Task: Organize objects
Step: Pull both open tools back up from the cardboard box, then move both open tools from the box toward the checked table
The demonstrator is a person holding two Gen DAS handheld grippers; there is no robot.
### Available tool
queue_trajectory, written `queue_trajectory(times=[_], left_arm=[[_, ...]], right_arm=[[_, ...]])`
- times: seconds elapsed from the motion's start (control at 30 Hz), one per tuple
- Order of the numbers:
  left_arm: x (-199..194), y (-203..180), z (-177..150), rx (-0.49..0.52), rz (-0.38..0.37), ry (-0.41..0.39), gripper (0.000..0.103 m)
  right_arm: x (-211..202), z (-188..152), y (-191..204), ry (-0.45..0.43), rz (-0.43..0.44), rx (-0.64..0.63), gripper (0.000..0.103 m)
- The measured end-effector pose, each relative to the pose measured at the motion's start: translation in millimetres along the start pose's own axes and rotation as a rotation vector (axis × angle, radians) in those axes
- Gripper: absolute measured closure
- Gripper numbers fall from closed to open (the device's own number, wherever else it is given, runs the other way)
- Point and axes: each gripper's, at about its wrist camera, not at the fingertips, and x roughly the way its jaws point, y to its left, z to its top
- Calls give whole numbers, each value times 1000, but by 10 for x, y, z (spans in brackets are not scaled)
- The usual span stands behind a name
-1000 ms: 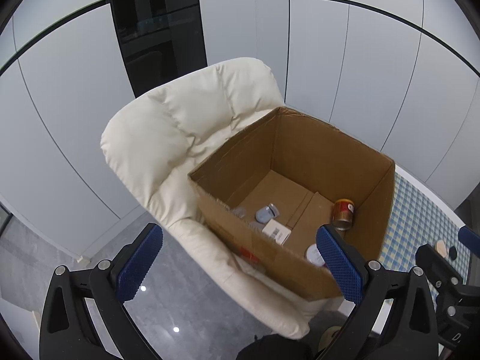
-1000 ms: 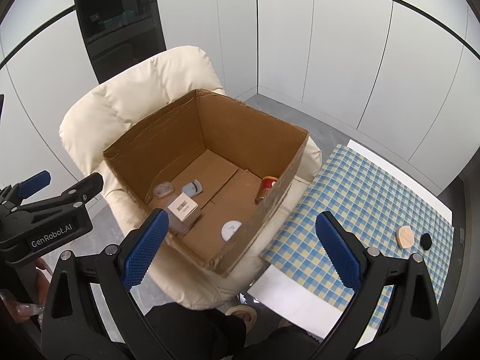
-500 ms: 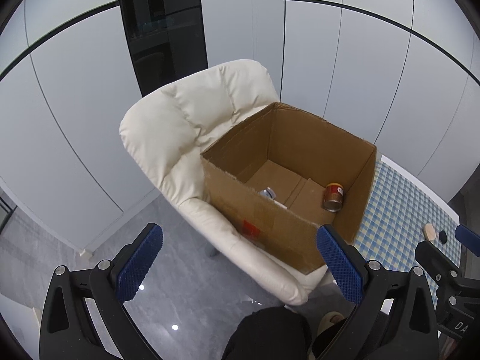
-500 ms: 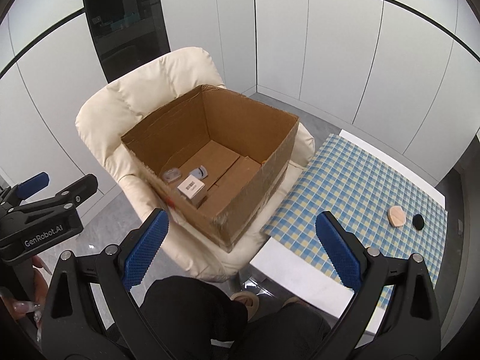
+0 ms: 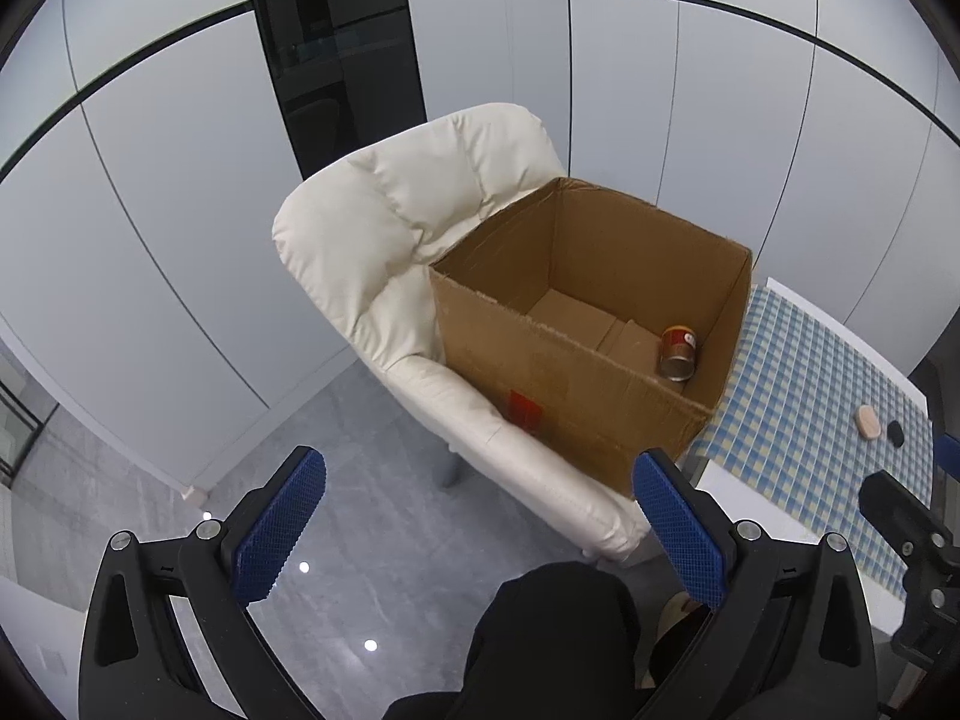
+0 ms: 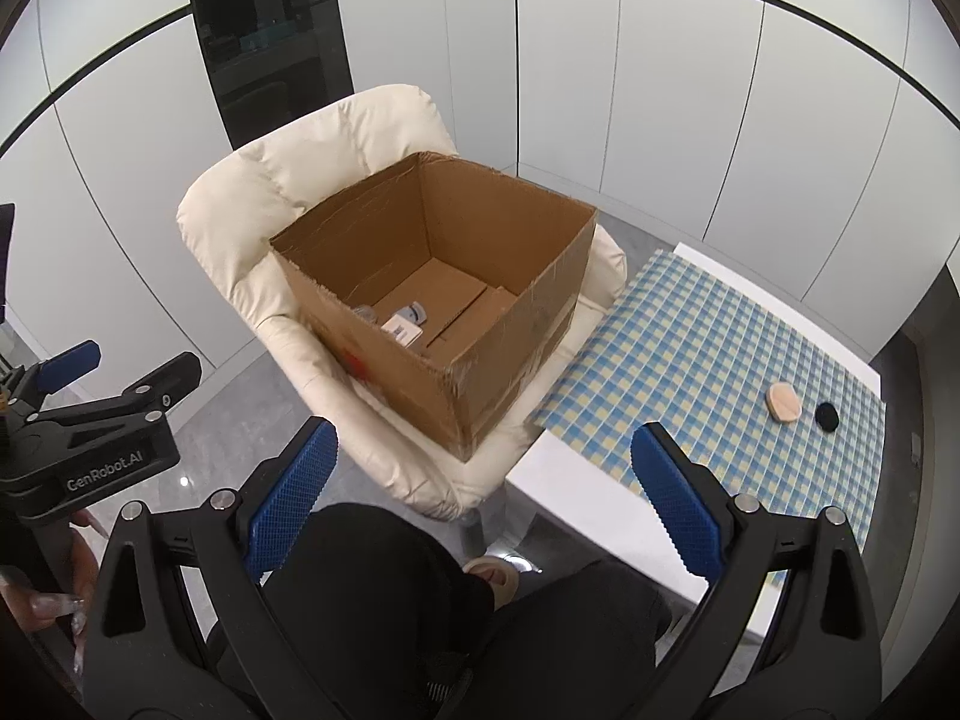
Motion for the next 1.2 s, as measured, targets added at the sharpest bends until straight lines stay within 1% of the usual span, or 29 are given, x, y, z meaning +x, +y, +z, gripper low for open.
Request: queue_trajectory(times=[0.17,0.3,0.5,0.57,0.7,0.73,0.87,0.97,1.2], left_arm=[[-99,48,-124,-28,-14,2,1],[-173,22,-199,-17,-15,6,1],[-257,31,-315,-51,-33,-4,1],[-268,21,-340,-46,-34,-1,1],[-321,34,-420,-52,-33,-21,1],[-330,34,-454,-50,-45,-20,1],[-318,-3,-602,-19,-57,11,1],[-303,-1,-718,-21,-62,42,1],[-345,25,-880,-30,-63,56,1]], right_arm=[[-94,-142,-43,9,-7,9,3],[-169,-231,-59,7,-32,-4,3],[-271,-374,-88,9,-8,3,3],[-276,-425,-73,19,-19,-5,3],[-291,-519,-48,35,-30,-24,3],[-296,-542,-50,38,-29,-24,3],[-349,-668,-54,35,-25,-27,3],[-373,-740,-38,33,-27,-45,3],[-489,-937,-20,19,-17,-58,3]])
